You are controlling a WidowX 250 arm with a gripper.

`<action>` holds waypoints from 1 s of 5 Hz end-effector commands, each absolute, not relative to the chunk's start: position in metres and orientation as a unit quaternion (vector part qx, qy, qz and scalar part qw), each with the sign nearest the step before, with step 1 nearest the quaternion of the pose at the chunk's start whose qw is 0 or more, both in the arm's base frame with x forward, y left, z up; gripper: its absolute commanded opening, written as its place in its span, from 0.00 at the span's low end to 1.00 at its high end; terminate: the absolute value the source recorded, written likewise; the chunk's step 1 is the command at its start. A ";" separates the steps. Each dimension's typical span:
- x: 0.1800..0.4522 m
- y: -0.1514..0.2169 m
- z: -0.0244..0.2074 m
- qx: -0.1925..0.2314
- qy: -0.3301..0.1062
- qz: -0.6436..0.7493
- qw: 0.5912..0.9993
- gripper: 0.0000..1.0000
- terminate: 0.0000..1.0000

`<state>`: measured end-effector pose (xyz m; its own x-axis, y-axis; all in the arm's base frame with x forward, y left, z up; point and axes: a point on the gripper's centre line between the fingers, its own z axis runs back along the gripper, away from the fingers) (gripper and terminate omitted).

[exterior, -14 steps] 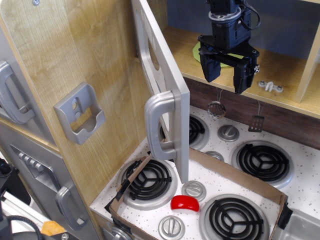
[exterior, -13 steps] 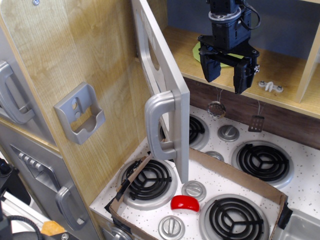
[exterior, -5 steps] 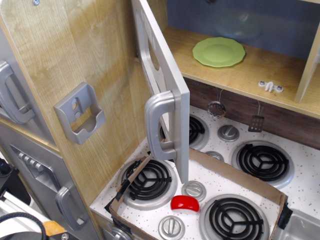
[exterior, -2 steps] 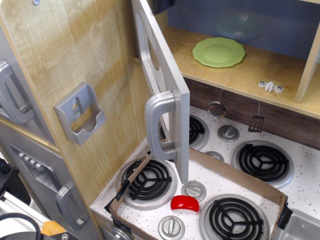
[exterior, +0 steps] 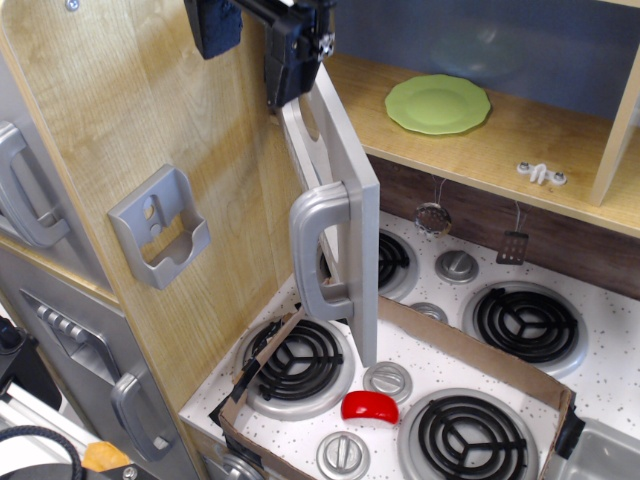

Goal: Close microwave

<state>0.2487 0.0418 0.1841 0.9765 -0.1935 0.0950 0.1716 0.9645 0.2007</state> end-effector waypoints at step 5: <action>0.266 0.021 0.141 0.035 -0.125 -0.082 0.988 1.00 0.00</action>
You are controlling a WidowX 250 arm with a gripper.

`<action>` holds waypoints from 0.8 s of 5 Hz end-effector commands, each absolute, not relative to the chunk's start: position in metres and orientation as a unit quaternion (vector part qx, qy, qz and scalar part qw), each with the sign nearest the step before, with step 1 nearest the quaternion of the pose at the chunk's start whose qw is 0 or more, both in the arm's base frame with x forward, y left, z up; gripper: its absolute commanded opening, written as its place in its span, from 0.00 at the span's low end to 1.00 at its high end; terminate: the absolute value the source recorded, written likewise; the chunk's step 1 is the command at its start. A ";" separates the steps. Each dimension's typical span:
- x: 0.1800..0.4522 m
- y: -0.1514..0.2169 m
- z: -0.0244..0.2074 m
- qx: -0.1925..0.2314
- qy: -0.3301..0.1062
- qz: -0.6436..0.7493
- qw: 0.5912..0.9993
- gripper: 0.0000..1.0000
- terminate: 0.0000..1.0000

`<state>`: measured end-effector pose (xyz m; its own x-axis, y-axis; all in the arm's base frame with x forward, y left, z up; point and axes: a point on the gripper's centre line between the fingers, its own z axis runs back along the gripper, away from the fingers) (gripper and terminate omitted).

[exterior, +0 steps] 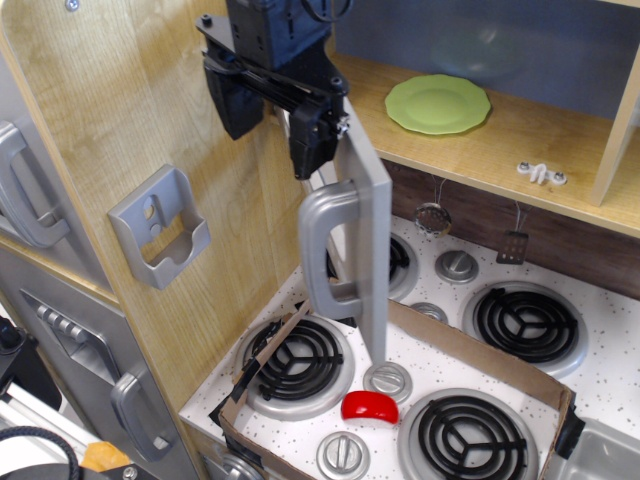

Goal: Close microwave

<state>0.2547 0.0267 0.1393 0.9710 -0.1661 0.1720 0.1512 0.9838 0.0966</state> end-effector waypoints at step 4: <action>0.310 -0.005 0.150 0.028 -0.144 -0.120 0.982 1.00 0.00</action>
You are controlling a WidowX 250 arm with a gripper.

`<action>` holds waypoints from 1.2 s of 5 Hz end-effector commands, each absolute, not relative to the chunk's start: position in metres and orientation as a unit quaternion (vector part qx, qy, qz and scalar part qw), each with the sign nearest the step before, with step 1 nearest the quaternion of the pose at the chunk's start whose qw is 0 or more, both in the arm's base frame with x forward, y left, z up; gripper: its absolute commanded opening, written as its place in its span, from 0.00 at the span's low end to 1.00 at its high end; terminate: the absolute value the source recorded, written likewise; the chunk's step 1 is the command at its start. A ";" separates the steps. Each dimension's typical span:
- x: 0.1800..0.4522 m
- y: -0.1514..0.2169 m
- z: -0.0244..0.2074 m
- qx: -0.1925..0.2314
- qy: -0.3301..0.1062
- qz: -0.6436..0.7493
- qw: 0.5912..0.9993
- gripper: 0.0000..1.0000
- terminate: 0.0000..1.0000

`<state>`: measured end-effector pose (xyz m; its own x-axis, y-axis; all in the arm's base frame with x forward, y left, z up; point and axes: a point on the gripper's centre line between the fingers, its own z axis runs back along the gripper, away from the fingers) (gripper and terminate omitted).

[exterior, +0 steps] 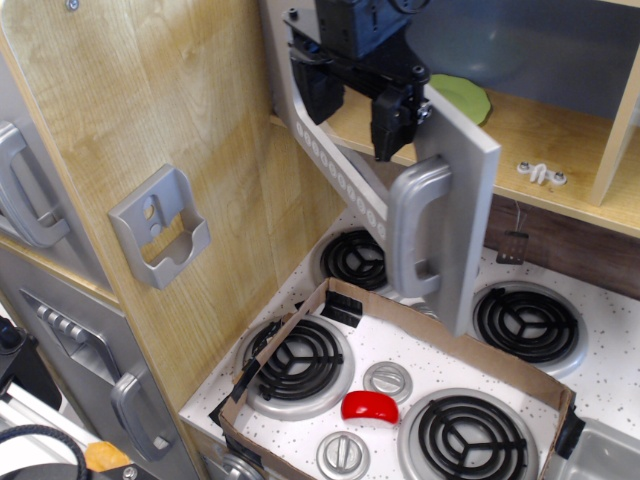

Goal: Close microwave

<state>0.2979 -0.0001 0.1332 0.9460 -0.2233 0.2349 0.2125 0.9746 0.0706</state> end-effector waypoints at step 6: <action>0.382 -0.039 0.160 0.002 -0.201 -0.181 0.963 1.00 0.00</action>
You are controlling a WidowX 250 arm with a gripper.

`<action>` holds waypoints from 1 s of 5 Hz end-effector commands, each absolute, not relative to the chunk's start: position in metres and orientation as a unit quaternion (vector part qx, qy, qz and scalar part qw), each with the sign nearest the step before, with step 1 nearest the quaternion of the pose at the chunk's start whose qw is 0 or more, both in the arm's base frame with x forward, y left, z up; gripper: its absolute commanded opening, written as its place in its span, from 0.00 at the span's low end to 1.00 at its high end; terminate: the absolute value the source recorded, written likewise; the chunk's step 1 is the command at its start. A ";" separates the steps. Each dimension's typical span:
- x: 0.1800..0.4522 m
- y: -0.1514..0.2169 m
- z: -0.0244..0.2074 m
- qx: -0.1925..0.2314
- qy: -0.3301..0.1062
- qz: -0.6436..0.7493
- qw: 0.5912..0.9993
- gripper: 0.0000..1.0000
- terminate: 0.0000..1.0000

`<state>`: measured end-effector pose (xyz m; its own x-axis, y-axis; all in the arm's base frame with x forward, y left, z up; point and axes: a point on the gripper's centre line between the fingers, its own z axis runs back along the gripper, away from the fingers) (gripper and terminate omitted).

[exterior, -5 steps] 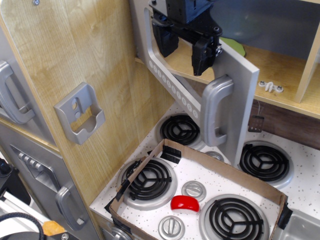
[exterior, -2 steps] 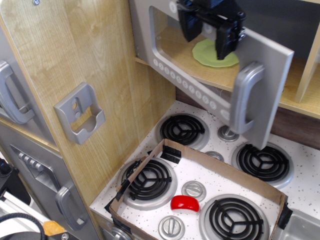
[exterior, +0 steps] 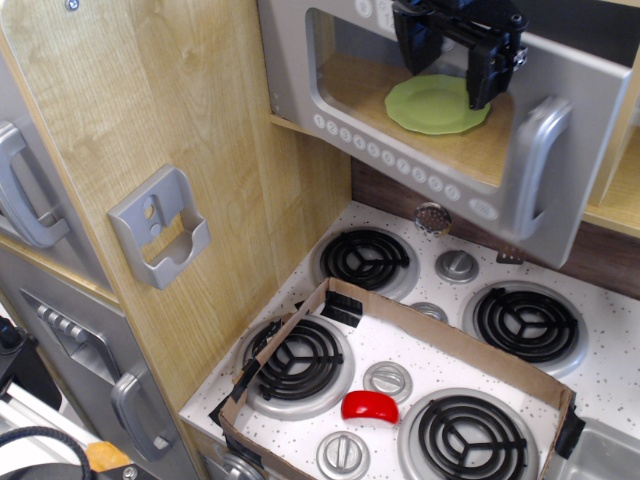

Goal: Close microwave

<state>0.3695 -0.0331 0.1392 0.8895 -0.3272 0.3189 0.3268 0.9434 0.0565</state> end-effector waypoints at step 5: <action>0.404 -0.048 0.166 -0.012 -0.299 -0.190 0.935 1.00 0.00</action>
<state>0.4054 -0.0468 0.1379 0.7931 -0.3402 0.5053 0.3601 0.9309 0.0615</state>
